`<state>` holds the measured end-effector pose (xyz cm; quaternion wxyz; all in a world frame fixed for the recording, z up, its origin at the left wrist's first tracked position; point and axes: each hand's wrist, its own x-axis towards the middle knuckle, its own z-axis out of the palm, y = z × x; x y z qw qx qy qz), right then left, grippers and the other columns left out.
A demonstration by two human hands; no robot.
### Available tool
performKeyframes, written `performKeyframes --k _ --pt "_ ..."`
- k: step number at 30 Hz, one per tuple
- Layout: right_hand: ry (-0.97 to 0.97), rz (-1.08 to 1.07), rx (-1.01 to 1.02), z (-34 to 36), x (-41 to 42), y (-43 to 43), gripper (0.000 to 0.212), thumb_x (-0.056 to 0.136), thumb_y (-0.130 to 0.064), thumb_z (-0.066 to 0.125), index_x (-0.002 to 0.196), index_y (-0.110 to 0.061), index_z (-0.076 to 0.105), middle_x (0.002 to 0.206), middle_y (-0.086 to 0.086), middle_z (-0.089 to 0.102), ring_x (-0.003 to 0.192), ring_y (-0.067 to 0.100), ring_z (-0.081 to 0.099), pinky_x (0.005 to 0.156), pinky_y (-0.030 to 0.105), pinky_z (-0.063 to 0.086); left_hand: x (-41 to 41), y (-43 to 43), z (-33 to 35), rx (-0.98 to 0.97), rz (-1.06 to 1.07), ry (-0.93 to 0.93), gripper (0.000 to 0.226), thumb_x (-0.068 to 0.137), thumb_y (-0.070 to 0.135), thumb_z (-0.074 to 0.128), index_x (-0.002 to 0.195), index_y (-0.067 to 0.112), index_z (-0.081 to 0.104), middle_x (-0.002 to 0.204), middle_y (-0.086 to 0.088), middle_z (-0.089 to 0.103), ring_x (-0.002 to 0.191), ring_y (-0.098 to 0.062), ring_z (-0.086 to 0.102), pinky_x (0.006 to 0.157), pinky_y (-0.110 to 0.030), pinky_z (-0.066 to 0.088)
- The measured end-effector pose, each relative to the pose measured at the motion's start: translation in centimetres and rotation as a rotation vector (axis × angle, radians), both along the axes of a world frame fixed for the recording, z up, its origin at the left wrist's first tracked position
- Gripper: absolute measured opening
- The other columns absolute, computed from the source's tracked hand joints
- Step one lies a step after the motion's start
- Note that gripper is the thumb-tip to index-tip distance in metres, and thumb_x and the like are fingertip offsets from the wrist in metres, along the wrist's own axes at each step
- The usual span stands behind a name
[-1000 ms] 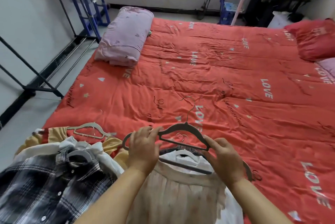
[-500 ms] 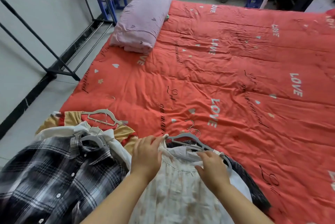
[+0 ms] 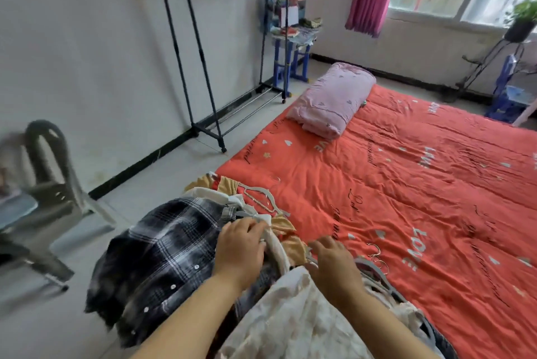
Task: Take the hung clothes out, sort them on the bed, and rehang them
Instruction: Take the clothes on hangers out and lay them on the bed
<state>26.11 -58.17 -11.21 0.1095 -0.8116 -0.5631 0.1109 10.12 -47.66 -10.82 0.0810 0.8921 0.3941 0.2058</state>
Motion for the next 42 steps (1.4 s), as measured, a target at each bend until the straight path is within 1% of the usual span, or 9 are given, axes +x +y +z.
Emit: performKeyframes --k 4,8,17,20,23,25,32,38,42 --pt "-0.066 0.208 0.046 4.8 -10.6 2.8 0.047 0.089 -0.036 0.056 0.134 -0.027 0.046 0.133 -0.005 0.046 0.121 0.022 0.044 0.098 0.033 0.038 -12.7 -0.2 3.8 0.031 0.184 0.005 0.039 0.079 0.023 0.070 0.116 0.015 0.064 0.106 -0.002 0.064 0.098 -0.024 0.060 0.090 -0.040 0.045" --pt "-0.088 0.436 0.080 8.7 -23.9 4.5 0.050 0.092 -0.037 0.053 0.139 -0.027 0.040 0.136 -0.007 0.043 0.123 0.018 0.042 0.103 0.030 0.034 -27.6 -2.7 6.3 0.086 0.404 -0.009 0.044 0.056 0.022 0.086 0.098 0.017 0.072 0.086 -0.001 0.067 0.074 -0.023 0.065 0.070 -0.037 0.053" --pt "-0.059 1.003 0.198 13.9 -58.1 3.3 0.049 0.094 -0.038 0.050 0.140 -0.027 0.038 0.137 -0.009 0.041 0.127 0.015 0.036 0.105 0.026 0.029 -61.2 -15.2 10.6 0.147 0.995 0.051 0.051 0.044 0.020 0.087 0.094 0.018 0.072 0.082 -0.001 0.066 0.068 -0.023 0.064 0.062 -0.036 0.052" --pt "-0.051 1.179 0.229 15.4 -68.2 1.3 0.051 0.092 -0.039 0.052 0.140 -0.029 0.038 0.137 -0.010 0.041 0.127 0.013 0.036 0.104 0.026 0.029 -69.9 -20.0 11.5 0.129 1.188 0.077 0.049 0.055 0.024 0.084 0.101 0.019 0.070 0.090 -0.002 0.065 0.079 -0.025 0.065 0.072 -0.040 0.051" --pt "-0.038 1.356 0.268 16.6 -77.2 -0.7 0.051 0.092 -0.040 0.052 0.140 -0.030 0.037 0.137 -0.011 0.040 0.127 0.012 0.036 0.105 0.025 0.027 -76.5 -24.6 12.9 0.120 1.376 0.089 0.047 0.086 0.032 0.059 0.131 0.023 0.051 0.123 0.000 0.054 0.116 -0.023 0.050 0.100 -0.039 0.033" --pt "-0.021 1.450 0.278 17.3 -82.3 -1.8 0.051 0.093 -0.039 0.050 0.141 -0.030 0.036 0.138 -0.011 0.039 0.128 0.013 0.035 0.106 0.026 0.027 -80.0 -27.1 13.7 0.140 1.489 0.112 0.047 0.094 0.035 0.045 0.140 0.027 0.037 0.134 0.006 0.044 0.124 -0.017 0.039 0.107 -0.034 0.026" --pt "0.042 1.758 0.335 18.5 -101.0 -4.7 0.050 0.094 -0.036 0.049 0.142 -0.030 0.035 0.139 -0.008 0.039 0.129 0.015 0.034 0.106 0.027 0.025 -92.9 -32.9 15.2 0.159 1.778 0.260 0.044 0.094 0.037 0.039 0.138 0.028 0.038 0.132 0.008 0.045 0.121 -0.014 0.041 0.101 -0.032 0.029" --pt "0.068 1.986 0.427 20.4 -114.8 -5.4 0.048 0.094 -0.034 0.048 0.140 -0.028 0.037 0.137 -0.005 0.042 0.126 0.017 0.038 0.105 0.027 0.027 -103.0 -34.1 17.8 0.153 1.960 0.248 0.042 0.079 0.032 0.065 0.118 0.017 0.062 0.105 -0.003 0.064 0.098 -0.028 0.061 0.081 -0.041 0.045" --pt "0.102 2.074 0.457 21.7 -122.9 -6.3 0.044 0.094 -0.030 0.050 0.137 -0.027 0.042 0.135 -0.004 0.045 0.126 0.018 0.039 0.107 0.029 0.027 -108.7 -34.2 19.7 0.130 2.079 0.241 0.048 0.092 0.040 0.048 0.138 0.026 0.041 0.131 0.005 0.050 0.122 -0.017 0.046 0.102 -0.034 0.031"
